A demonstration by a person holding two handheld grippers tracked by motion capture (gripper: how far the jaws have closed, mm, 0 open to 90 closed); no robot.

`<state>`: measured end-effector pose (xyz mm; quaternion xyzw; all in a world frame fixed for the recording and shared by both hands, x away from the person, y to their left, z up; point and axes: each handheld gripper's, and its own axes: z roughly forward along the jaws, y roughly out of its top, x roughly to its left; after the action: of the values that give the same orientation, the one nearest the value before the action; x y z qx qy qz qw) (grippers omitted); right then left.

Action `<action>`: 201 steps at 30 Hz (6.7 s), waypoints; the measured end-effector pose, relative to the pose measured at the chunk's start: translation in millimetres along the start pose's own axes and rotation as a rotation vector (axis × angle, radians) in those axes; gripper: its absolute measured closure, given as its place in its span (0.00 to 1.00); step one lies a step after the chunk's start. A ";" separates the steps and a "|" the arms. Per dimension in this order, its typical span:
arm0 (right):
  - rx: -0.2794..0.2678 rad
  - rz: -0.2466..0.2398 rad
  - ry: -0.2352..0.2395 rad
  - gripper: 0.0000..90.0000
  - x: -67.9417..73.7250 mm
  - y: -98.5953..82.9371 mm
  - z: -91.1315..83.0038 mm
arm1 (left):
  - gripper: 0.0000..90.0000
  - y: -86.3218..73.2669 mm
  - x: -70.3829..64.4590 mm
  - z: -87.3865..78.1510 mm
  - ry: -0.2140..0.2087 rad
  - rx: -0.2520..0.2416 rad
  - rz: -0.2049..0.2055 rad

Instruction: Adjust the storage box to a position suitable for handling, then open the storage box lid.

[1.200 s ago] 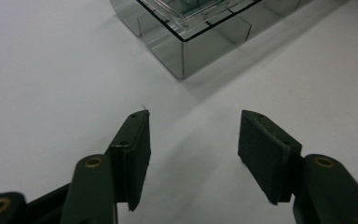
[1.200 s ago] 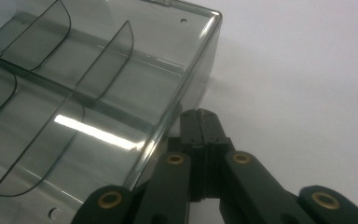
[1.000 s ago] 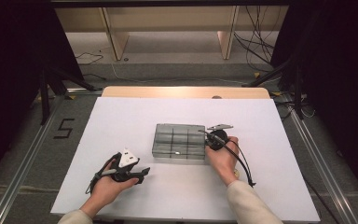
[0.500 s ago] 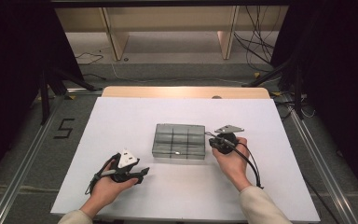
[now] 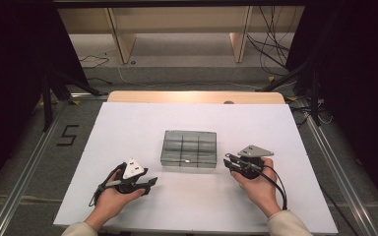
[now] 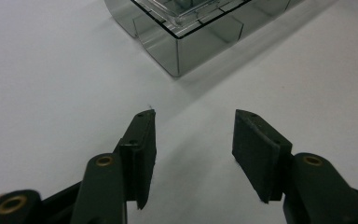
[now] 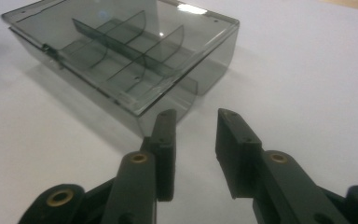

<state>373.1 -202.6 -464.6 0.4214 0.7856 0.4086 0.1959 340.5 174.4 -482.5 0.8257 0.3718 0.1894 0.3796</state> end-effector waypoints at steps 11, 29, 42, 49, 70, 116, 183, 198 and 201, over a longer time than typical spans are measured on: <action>-0.020 -0.036 0.054 0.61 15.3 -6.4 -2.9 | 0.51 -2.1 2.7 -3.1 0.008 -0.004 -0.003; -0.045 -0.037 0.069 0.55 25.1 -7.7 -5.2 | 0.51 -1.3 2.2 -3.4 0.002 -0.014 -0.003; 0.005 -0.007 -0.033 1.00 28.0 80.8 47.5 | 0.52 -0.3 1.9 -2.6 -0.003 -0.016 -0.010; 0.144 -0.016 -0.089 1.00 38.6 127.2 114.6 | 0.53 -0.8 3.9 -3.3 -0.004 -0.020 -0.012; 0.341 -0.005 -0.056 1.00 27.0 146.4 164.7 | 0.53 -0.2 5.1 -2.4 -0.005 -0.019 -0.016; -0.024 0.034 0.039 0.47 11.1 25.5 -3.9 | 0.32 -0.7 0.7 -4.8 -0.039 -0.012 -0.039; -0.141 -0.029 0.097 1.00 30.4 18.0 -15.1 | 1.00 46.0 3.1 1.6 -0.057 -0.199 0.006; -0.185 -0.040 -0.019 0.81 16.4 29.2 -3.2 | 1.00 73.0 9.4 8.5 -0.001 -0.291 0.002; -0.205 -0.060 -0.036 0.77 14.8 36.0 4.3 | 0.99 75.3 10.8 9.7 0.009 -0.300 -0.004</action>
<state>385.5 -177.2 -437.5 0.3826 0.7482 0.4731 0.2644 388.8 145.1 -430.5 0.7582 0.3428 0.2458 0.4972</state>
